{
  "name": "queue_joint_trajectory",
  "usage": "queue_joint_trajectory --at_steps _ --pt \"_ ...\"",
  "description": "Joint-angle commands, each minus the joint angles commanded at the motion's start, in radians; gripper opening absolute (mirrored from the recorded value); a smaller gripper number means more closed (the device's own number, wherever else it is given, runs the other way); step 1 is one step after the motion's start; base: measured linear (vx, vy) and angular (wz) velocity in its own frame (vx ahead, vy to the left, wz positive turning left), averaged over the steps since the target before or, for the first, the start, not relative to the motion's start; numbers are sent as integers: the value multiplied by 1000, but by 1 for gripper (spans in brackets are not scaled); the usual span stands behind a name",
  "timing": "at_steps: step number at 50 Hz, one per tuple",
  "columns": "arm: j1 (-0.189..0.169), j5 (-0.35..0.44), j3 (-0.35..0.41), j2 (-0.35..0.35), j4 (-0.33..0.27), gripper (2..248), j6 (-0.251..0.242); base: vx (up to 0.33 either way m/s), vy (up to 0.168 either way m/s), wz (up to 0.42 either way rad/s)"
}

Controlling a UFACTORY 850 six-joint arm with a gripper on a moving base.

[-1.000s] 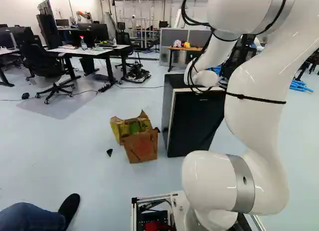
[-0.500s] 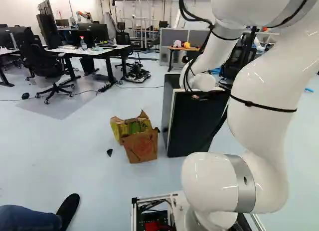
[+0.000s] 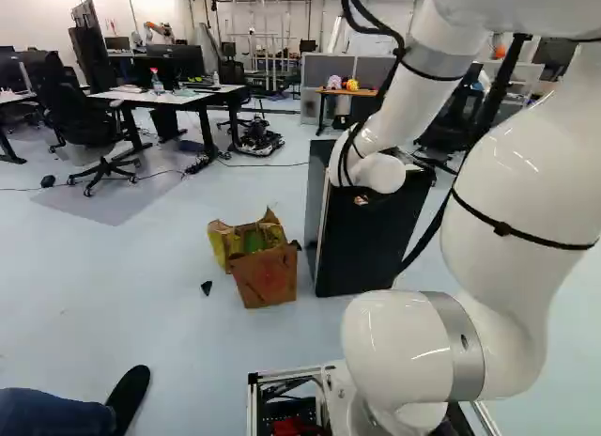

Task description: Grab a drink from the fridge

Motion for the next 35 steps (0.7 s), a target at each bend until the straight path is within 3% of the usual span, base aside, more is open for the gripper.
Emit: queue_joint_trajectory --at_steps 35 --pt "90 35 247 189 44 100 -16 0 0 0"
